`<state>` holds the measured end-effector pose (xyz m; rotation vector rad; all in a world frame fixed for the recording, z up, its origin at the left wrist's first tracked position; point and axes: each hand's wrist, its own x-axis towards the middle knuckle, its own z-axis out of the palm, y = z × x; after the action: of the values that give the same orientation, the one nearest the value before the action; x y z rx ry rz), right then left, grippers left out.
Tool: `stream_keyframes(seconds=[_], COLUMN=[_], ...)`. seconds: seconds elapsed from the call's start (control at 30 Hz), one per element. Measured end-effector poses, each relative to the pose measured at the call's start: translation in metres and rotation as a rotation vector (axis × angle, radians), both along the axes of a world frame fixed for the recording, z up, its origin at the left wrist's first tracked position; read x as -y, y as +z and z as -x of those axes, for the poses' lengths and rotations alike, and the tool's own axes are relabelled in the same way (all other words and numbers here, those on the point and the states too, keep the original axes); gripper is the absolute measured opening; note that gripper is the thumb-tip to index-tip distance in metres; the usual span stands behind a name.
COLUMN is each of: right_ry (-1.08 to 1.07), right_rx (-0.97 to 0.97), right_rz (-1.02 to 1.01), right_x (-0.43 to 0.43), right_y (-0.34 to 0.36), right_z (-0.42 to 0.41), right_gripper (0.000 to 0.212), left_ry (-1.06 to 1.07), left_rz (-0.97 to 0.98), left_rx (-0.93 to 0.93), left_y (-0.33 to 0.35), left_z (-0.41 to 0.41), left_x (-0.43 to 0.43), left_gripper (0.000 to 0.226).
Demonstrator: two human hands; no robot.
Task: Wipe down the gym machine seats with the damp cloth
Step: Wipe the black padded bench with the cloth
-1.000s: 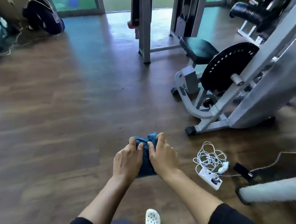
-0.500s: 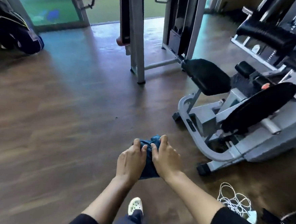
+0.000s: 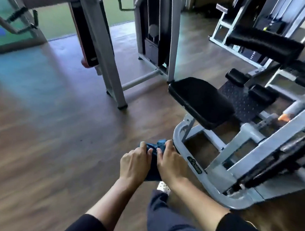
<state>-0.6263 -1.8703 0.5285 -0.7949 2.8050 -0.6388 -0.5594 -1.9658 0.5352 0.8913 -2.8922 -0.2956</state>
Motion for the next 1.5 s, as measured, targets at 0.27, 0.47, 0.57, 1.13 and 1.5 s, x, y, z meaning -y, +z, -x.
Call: stream_keyframes(seconds=[0.27,0.47,0.57,1.13,1.5], right_ry=[-0.045,-0.171,-0.27,-0.867,-1.09], right_rx=[0.068,0.087,0.114,0.186,0.107], right_rz=[0.022,-0.01,-0.016,-0.028,-0.199], right_x=[0.083,0.106,0.109,0.103,0.05], right_y=[0.001,-0.007,-0.022,-0.142,-0.198], right_z=[0.195,0.305,0.351,0.573,0.548], right_gripper=[0.041,0.039,0.04,0.034,0.04], left_ry=[-0.063,-0.177,-0.283,-0.852,-0.67], left_rz=[0.14,0.104,0.063,-0.043,-0.08], left_rx=[-0.121,-0.074,-0.008,0.244,0.103], left_y=[-0.007,-0.021,-0.038,-0.149,-0.19], left_z=[0.204,0.327,0.385,0.674,0.675], left_x=[0.086,0.117,0.125,0.12,0.096], left_gripper=[0.027,0.026,0.027,0.028,0.048])
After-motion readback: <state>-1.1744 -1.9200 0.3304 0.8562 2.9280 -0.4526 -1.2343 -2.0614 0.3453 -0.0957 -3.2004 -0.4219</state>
